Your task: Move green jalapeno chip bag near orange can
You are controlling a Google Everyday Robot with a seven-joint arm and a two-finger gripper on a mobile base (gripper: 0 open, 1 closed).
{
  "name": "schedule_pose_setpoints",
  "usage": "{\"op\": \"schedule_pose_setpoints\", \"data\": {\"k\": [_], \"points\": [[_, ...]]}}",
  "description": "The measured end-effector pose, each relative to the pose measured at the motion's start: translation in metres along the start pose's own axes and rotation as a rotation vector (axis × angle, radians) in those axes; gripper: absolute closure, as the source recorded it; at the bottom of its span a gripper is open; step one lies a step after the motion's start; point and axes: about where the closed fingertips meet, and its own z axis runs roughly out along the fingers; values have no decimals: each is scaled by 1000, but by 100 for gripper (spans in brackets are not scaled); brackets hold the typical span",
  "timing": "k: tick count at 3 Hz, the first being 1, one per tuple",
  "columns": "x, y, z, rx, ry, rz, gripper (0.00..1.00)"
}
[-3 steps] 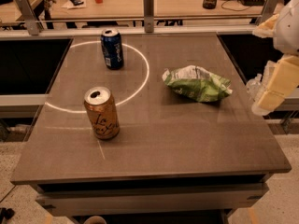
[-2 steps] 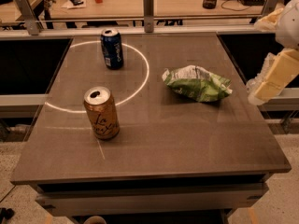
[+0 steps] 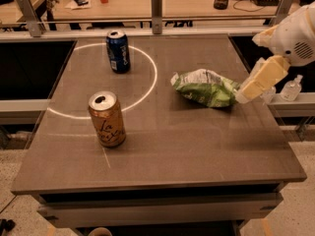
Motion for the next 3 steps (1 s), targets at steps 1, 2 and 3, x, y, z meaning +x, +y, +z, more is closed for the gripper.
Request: {"op": "schedule_pose_setpoints", "data": {"k": [1,2,3], "points": [[2,-8,20,2,-59,41,0],[-2,-14,42,8,-107,60,0],[-2,-14,42,8,-107,60,0]]}}
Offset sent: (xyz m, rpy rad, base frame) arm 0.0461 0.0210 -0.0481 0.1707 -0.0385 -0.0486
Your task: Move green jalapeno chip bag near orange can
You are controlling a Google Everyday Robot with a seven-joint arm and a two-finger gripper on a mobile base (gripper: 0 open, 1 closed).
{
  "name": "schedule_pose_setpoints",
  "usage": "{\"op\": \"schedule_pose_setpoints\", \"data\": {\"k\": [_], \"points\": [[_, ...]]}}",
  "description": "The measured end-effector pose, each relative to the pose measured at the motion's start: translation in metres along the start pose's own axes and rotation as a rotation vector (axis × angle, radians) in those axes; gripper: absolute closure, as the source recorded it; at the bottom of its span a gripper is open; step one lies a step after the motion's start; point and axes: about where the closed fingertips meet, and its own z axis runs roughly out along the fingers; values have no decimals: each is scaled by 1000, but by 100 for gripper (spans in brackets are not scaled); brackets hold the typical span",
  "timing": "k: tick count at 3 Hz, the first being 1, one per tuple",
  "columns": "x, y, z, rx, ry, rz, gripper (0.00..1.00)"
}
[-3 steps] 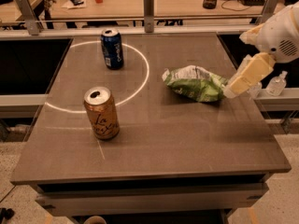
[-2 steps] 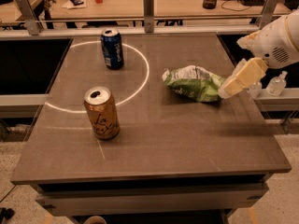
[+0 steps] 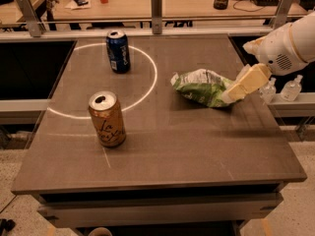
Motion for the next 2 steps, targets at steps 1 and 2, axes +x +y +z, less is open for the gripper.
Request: {"op": "schedule_pose_setpoints", "data": {"k": [1,2], "points": [[17,3,12,24,25,33,0],[32,8,24,46,32,47,0]]}}
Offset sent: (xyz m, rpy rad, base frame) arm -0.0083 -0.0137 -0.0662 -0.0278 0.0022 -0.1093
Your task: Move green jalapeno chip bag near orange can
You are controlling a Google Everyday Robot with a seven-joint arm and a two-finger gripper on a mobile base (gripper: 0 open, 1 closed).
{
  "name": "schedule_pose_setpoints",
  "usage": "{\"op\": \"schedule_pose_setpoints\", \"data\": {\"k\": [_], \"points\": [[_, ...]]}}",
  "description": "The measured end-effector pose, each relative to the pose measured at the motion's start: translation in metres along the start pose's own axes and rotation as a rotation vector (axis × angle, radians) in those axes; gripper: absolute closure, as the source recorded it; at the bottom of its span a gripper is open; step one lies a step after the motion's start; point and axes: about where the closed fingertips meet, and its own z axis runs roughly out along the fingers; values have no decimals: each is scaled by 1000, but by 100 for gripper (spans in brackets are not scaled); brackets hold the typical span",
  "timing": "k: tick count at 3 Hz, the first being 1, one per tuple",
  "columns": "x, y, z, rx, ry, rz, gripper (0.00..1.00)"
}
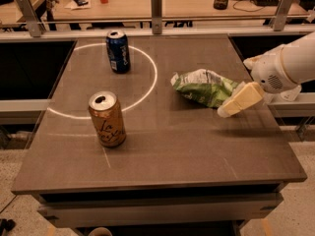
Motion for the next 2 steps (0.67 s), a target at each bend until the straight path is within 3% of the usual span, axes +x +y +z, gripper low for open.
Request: {"op": "schedule_pose_setpoints", "data": {"k": [2], "points": [[-6,-2,22,-18,-22,-3,0]]}}
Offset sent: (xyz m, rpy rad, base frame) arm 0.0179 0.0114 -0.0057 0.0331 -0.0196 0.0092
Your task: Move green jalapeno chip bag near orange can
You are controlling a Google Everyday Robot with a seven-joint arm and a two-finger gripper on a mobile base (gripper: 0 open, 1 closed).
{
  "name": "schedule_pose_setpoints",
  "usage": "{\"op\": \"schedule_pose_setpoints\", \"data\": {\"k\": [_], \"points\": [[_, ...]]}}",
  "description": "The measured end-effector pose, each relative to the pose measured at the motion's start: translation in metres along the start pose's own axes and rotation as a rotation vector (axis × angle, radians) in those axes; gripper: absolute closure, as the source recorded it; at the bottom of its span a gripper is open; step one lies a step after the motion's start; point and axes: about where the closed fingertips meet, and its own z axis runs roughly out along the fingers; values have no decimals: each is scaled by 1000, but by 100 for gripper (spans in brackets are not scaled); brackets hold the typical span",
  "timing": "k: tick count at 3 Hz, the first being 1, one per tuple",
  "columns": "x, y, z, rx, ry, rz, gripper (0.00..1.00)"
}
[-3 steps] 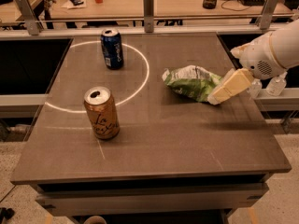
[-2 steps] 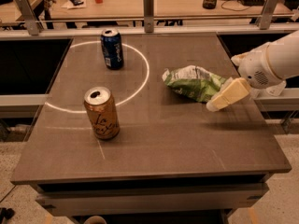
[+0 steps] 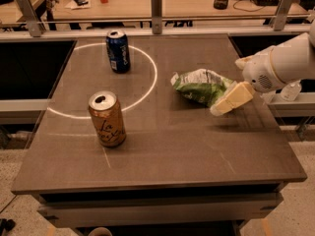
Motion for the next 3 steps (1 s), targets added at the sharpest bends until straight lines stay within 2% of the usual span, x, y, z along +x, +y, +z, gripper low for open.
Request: {"op": "schedule_pose_setpoints", "data": {"k": [1,2,3], "points": [[1,6,14,-37,11,-1,0],[1,9,24,-69,11,-10,15],[2,10,29,-86,20,-12,38]]}}
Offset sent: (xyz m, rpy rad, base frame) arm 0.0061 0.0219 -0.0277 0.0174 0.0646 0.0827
